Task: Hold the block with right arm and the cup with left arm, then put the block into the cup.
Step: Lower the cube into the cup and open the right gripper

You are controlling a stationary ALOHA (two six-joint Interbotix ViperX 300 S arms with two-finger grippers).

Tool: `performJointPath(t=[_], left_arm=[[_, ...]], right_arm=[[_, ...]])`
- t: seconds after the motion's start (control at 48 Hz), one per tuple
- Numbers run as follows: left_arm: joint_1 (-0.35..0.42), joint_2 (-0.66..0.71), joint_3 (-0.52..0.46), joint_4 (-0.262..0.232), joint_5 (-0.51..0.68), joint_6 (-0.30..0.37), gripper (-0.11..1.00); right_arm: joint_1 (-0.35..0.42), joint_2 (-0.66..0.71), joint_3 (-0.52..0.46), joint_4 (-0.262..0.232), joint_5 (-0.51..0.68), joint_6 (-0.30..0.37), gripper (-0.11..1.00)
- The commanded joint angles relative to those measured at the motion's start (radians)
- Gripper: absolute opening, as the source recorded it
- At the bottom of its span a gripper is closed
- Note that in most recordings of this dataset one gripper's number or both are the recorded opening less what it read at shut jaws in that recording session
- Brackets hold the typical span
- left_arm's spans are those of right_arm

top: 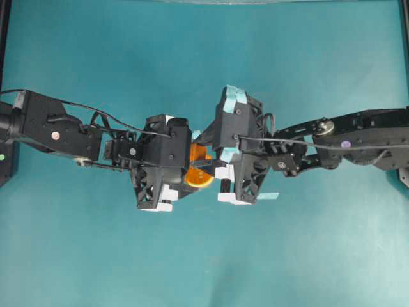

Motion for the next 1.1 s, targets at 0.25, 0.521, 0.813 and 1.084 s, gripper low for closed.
performJointPath(t=[0.25,0.521,0.813,1.084], left_arm=[[0.003,-0.014,-0.017,0.002,0.003,0.003,0.64],[0.003,-0.014,-0.014,0.000,0.003,0.003,0.64],[0.003,-0.014,-0.014,0.000,0.003,0.003,0.64],[0.002,-0.014,-0.014,0.000,0.003,0.003,0.64]], right_arm=[[0.000,-0.015,-0.023,-0.002,-0.006,0.003,0.48],[0.002,-0.015,-0.023,-0.002,-0.012,0.003,0.60],[0.002,-0.015,-0.020,-0.002,-0.006,0.003,0.60],[0.028,-0.015,-0.018,0.000,0.057,0.003,0.60]])
